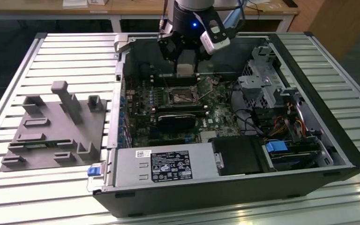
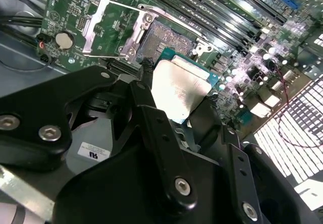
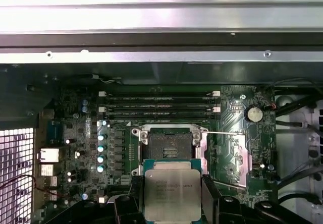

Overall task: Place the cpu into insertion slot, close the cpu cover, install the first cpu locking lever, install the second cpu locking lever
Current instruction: 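Place the cpu into insertion slot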

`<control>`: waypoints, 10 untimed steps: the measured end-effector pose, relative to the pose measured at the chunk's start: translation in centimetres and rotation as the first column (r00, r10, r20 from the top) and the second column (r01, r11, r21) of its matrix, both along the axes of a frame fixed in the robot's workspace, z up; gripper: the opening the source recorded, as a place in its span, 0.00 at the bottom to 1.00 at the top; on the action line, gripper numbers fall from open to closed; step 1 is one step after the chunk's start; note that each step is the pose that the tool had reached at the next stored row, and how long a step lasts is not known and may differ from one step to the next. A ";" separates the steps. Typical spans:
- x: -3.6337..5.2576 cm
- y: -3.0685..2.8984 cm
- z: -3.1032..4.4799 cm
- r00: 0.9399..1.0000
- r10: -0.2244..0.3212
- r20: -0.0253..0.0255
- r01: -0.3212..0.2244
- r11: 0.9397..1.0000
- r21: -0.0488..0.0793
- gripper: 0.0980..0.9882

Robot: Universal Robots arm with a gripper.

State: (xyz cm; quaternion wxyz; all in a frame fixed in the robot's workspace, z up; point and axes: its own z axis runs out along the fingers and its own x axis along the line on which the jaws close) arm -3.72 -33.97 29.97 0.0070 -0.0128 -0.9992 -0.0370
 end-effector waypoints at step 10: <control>0.00 0.09 -1.81 1.000 0.000 0.000 0.000 1.000 0.000 0.49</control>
